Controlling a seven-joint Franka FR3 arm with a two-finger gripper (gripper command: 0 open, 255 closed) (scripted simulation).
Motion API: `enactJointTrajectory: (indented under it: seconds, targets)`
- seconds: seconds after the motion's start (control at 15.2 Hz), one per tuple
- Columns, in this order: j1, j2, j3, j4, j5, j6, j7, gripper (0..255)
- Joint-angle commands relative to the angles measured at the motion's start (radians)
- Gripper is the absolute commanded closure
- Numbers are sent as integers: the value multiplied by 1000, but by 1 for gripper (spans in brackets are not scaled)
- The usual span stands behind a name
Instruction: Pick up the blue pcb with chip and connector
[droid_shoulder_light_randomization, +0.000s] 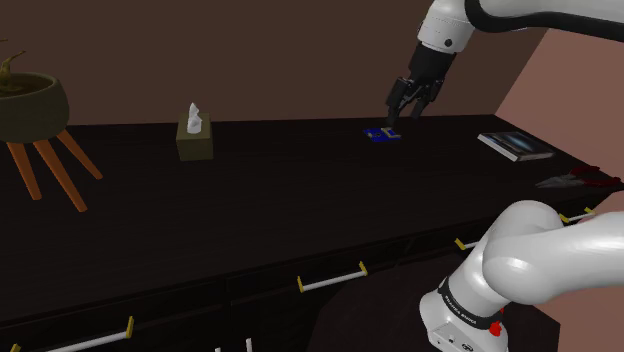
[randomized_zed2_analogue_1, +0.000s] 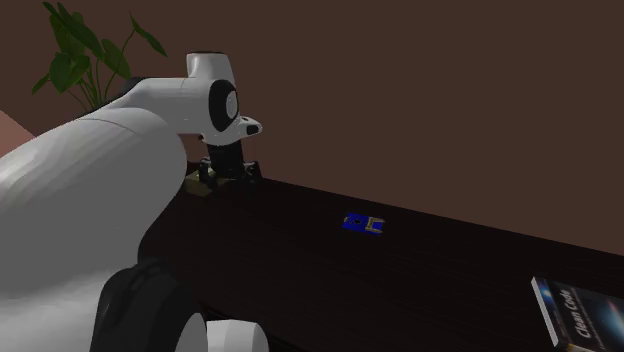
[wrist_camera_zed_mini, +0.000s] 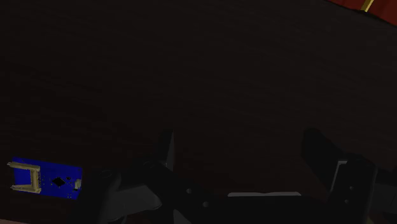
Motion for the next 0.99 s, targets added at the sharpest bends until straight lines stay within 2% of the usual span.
enactJointTrajectory:
  seconds: [0.0, 0.46, 0.92]
  targets:
    - [0, 0, 0, 0, 0, 0, 0, 0]
    - [-42, 185, -85, 21, -52, 155, -49, 0]
    - [-76, 401, -168, 97, -72, 287, -99, 0]
